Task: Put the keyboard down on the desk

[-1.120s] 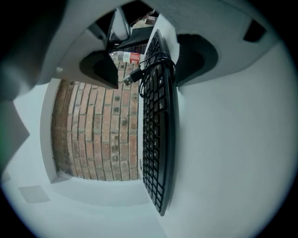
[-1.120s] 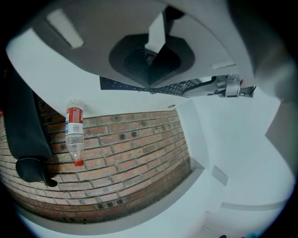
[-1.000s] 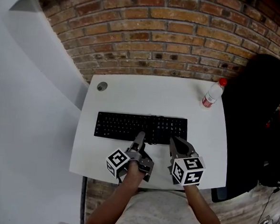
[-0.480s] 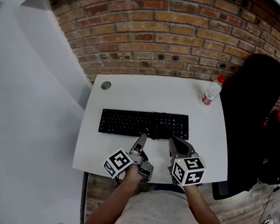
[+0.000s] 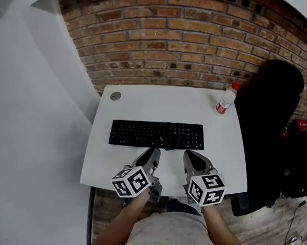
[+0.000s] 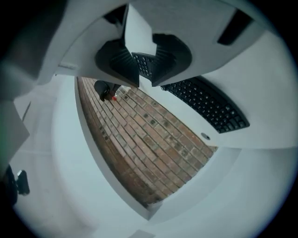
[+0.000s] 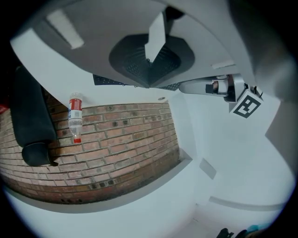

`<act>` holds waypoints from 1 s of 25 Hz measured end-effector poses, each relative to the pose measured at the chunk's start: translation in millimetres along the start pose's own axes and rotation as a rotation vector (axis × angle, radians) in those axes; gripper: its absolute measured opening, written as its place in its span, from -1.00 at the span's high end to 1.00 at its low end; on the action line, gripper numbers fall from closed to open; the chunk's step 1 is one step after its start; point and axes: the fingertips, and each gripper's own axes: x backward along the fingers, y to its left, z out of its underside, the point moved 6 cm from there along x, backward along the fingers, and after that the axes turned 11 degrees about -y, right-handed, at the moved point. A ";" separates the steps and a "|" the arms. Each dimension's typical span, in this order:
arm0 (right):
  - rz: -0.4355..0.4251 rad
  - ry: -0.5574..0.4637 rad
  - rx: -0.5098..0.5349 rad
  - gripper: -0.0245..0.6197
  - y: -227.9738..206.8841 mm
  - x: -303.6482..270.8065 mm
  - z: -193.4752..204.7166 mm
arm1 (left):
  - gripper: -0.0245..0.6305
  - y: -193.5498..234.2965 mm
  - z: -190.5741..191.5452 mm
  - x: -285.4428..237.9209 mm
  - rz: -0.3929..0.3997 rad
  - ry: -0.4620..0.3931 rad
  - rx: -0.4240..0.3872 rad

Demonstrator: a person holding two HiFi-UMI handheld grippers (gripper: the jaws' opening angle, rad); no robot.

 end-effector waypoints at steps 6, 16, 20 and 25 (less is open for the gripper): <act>-0.002 -0.019 0.021 0.90 13.4 14.5 -5.4 | 0.79 -19.2 1.3 11.0 0.081 0.063 -0.224; -0.001 -0.039 0.043 0.90 26.0 39.3 -4.0 | 0.94 -31.6 8.2 30.7 0.118 0.089 -0.370; 0.005 -0.044 0.055 0.90 27.0 46.9 -4.8 | 0.95 -35.9 9.0 34.3 0.134 0.088 -0.375; 0.016 -0.044 0.057 0.90 24.9 55.1 -3.9 | 0.95 -39.3 12.6 37.3 0.142 0.093 -0.379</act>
